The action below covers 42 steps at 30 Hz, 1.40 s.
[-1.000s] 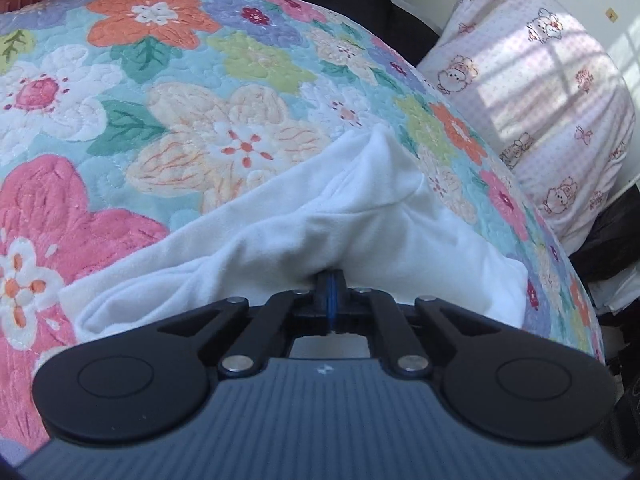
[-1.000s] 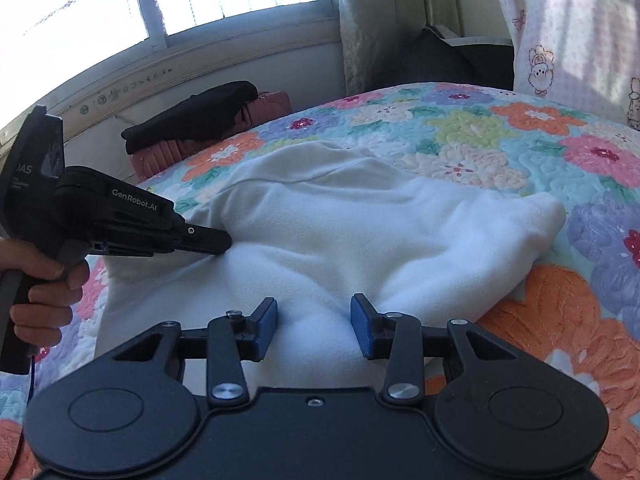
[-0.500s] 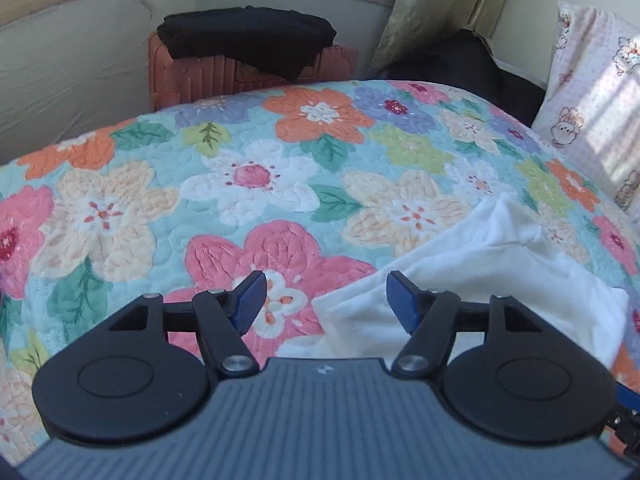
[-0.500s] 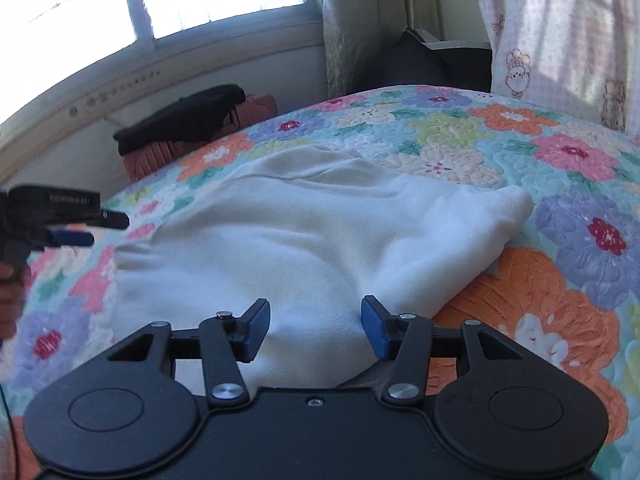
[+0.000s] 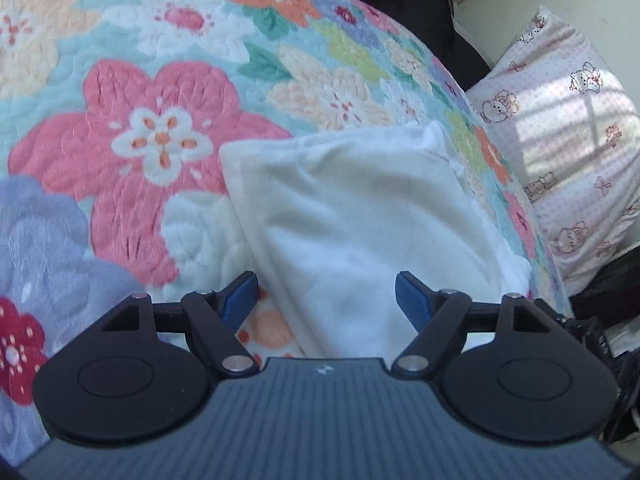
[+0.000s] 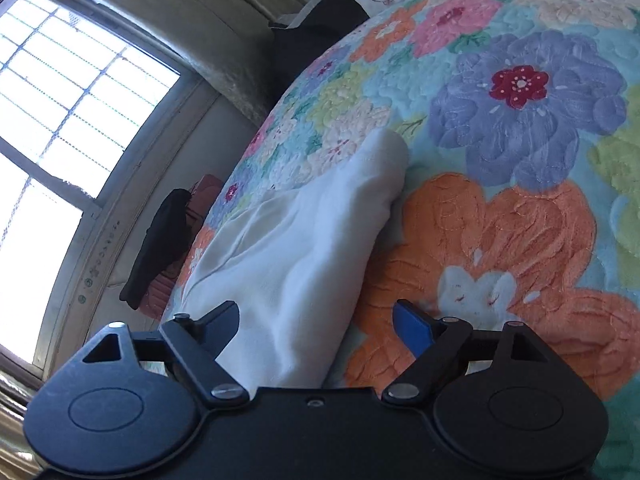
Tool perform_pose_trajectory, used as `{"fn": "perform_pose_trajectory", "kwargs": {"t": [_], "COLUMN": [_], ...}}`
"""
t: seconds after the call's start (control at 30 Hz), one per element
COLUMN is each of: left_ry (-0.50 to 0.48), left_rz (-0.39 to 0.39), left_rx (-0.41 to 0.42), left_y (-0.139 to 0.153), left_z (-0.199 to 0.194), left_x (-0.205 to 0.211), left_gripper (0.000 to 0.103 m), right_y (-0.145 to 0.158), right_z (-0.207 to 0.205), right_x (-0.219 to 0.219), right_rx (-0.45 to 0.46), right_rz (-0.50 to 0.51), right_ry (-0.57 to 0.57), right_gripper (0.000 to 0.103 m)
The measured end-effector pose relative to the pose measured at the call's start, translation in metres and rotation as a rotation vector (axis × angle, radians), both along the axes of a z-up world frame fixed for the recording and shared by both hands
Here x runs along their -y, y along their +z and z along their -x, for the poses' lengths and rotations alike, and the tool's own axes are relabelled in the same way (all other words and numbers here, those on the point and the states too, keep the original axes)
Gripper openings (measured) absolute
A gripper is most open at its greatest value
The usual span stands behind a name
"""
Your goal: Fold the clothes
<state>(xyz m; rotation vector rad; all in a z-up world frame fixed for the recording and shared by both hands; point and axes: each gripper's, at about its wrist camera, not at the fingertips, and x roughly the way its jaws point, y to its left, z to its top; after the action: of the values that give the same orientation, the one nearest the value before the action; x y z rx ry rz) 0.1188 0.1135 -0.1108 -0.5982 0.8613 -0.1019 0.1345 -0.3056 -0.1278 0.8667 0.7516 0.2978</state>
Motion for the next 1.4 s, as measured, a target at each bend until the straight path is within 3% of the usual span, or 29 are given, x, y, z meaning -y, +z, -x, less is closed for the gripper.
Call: {"fn": "perform_pose_trajectory", "kwargs": {"t": [0.03, 0.1, 0.13, 0.2, 0.27, 0.33, 0.37, 0.43, 0.63, 0.73, 0.8, 0.93, 1.2, 1.4], "left_ry": [-0.025, -0.026, -0.011, 0.014, 0.01, 0.003, -0.001, -0.014, -0.094, -0.127, -0.122, -0.113, -0.14, -0.069], "left_rz": [-0.056, -0.105, -0.083, -0.048, -0.05, -0.051, -0.053, -0.092, -0.337, -0.355, -0.327, -0.201, -0.275, -0.303], "left_rx": [0.014, 0.055, 0.07, 0.087, 0.083, 0.095, 0.102, 0.124, 0.223, 0.262, 0.227, 0.2, 0.258, 0.297], "left_y": [0.0, 0.0, -0.001, -0.002, -0.002, 0.0, 0.001, 0.006, 0.027, 0.036, 0.036, 0.032, 0.043, 0.067], "left_z": [-0.007, -0.012, -0.011, -0.012, -0.014, -0.013, -0.011, -0.009, -0.001, 0.003, 0.002, 0.002, 0.006, 0.014], "left_x": [0.006, 0.012, 0.011, 0.007, 0.005, 0.005, 0.005, 0.01, 0.039, 0.045, 0.042, 0.031, 0.046, 0.021], "left_gripper": [0.074, 0.055, 0.036, 0.029, 0.025, 0.017, 0.014, 0.012, 0.011, 0.011, 0.011, 0.011, 0.011, 0.011], "right_y": [-0.007, -0.017, -0.017, -0.014, -0.008, 0.0, 0.004, 0.018, 0.06, 0.08, 0.092, 0.101, 0.104, 0.122], "right_z": [-0.011, -0.03, -0.04, -0.059, -0.072, -0.078, -0.078, -0.068, -0.043, -0.027, -0.016, -0.003, 0.006, 0.008], "right_x": [0.006, 0.015, 0.014, 0.006, -0.01, -0.034, -0.044, -0.059, -0.088, -0.097, -0.103, -0.104, -0.098, -0.117], "right_rx": [-0.022, -0.041, -0.049, -0.065, -0.07, -0.069, -0.041, 0.048, 0.249, 0.34, 0.393, 0.412, 0.415, 0.488], "right_rz": [-0.042, -0.148, -0.154, -0.117, 0.007, 0.182, 0.241, 0.363, 0.695, 0.803, 0.866, 0.906, 0.917, 0.881], "right_ry": [-0.012, -0.047, -0.046, -0.023, 0.009, 0.082, 0.116, 0.143, 0.191, 0.194, 0.194, 0.192, 0.15, 0.159], "right_gripper": [0.088, 0.088, 0.088, 0.088, 0.075, 0.041, 0.033, 0.022, 0.02, 0.019, 0.019, 0.018, 0.018, 0.018]}}
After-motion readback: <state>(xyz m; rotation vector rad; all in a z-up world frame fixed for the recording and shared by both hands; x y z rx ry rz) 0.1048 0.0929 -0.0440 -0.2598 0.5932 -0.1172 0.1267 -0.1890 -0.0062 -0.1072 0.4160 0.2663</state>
